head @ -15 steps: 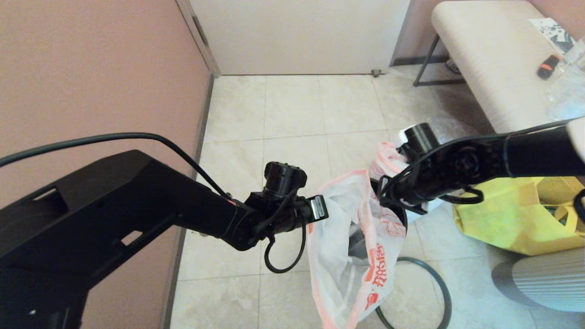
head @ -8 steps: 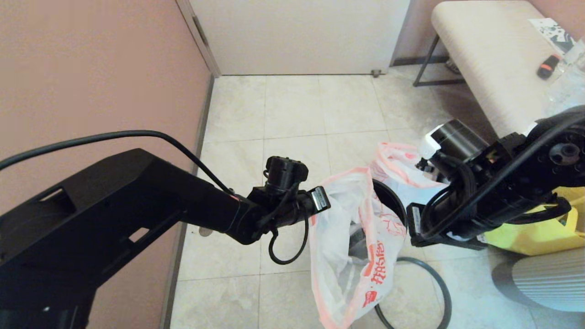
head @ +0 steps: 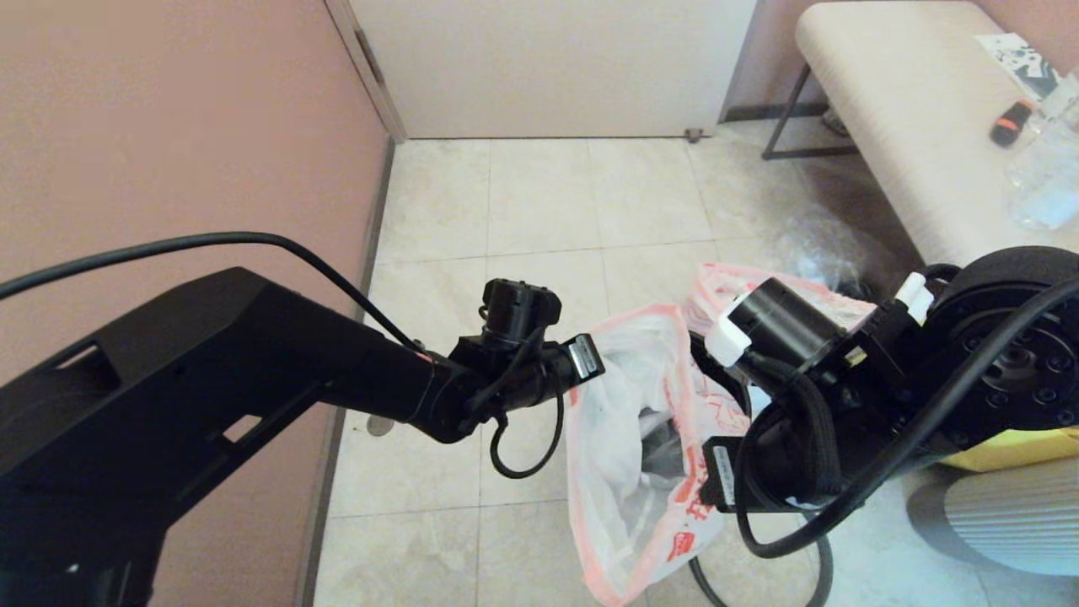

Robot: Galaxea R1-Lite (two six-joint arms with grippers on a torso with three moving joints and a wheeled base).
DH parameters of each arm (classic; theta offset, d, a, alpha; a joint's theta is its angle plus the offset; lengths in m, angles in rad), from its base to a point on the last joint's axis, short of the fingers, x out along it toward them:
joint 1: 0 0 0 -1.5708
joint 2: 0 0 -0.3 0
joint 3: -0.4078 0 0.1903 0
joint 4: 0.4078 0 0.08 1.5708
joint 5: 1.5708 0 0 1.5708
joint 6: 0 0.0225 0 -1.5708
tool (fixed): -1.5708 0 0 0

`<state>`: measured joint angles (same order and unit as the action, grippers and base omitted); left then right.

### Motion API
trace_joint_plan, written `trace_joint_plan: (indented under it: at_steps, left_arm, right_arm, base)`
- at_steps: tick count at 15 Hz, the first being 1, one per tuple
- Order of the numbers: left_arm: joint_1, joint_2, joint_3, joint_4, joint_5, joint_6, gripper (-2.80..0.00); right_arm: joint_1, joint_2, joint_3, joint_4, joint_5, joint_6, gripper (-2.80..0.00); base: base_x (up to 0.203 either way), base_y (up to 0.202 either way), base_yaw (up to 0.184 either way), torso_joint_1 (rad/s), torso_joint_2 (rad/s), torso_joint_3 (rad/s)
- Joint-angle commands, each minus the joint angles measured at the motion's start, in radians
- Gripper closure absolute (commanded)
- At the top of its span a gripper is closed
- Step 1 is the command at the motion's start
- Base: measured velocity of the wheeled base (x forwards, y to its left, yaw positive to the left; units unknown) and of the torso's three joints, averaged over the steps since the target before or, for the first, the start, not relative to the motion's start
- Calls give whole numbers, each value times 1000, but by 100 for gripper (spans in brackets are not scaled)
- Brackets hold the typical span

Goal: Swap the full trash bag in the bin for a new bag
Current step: Put the new garbage bag on the trash can

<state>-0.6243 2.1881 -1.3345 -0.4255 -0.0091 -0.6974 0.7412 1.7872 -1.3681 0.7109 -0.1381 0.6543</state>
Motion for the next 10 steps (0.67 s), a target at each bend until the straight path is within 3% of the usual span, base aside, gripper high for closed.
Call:
trace_joint_plan:
  at_steps: [1,6,10]
  left_arm:
    - [0,2,0,-4,0,-4,0]
    - [0,2,4,-4,0,-4,0]
    - [8,-8,21,-9,-3,-5,0]
  right_arm:
    - [20,-2,3,2,-5,4,-280]
    - [57,32,-2,-4,-38,1,-280]
    - [56,138,-4,-147,-131,-37,-280]
  base:
    - [0,0,0,0,0,0]
    - [0,0,0,0,0,0]
    - [0,0,0,0,0,0]
